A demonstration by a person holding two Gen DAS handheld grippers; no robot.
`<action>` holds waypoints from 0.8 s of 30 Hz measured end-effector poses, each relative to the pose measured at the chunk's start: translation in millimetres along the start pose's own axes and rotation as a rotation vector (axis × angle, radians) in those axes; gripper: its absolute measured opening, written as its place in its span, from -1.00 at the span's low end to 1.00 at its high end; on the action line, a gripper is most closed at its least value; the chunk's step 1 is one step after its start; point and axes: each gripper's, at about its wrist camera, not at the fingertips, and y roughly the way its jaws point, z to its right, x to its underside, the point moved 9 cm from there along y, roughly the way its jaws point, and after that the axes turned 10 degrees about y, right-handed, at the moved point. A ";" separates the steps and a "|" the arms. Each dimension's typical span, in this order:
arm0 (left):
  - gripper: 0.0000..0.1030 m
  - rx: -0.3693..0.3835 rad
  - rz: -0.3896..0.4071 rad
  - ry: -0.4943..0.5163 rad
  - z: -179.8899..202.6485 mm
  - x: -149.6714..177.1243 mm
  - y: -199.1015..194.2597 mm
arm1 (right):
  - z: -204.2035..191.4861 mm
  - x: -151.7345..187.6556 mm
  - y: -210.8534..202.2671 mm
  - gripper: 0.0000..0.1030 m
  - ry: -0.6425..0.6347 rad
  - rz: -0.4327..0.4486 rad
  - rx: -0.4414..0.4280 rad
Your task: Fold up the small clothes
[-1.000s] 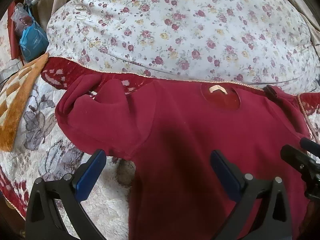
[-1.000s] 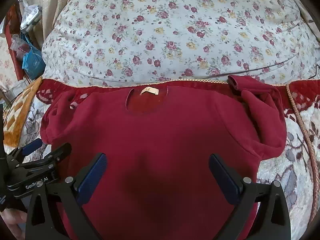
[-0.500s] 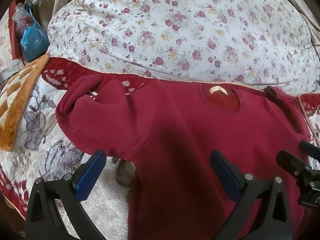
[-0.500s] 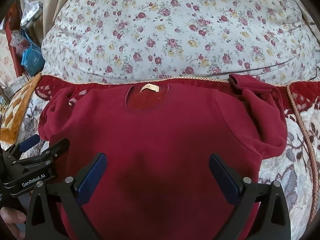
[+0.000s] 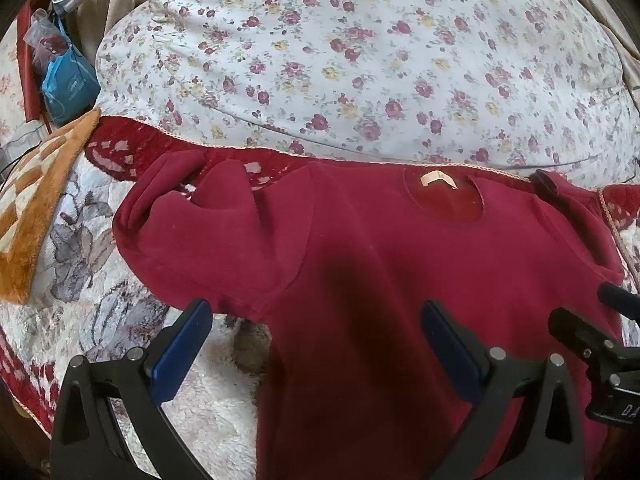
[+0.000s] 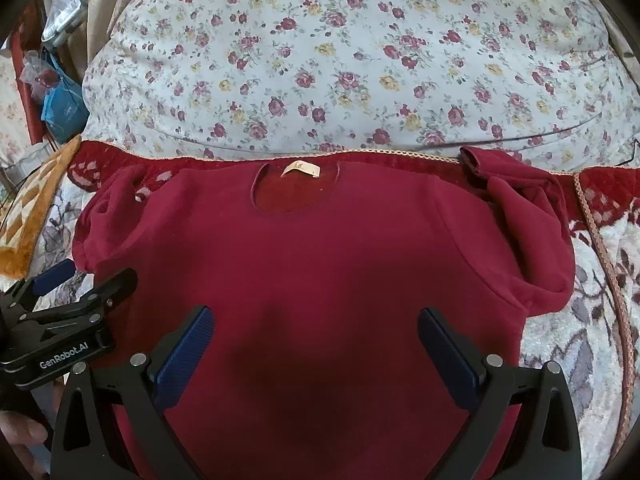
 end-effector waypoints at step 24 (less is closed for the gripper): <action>1.00 0.009 -0.004 -0.004 -0.3 1.0 1.4 | 6.3 5.5 7.0 1.00 0.020 -0.027 0.039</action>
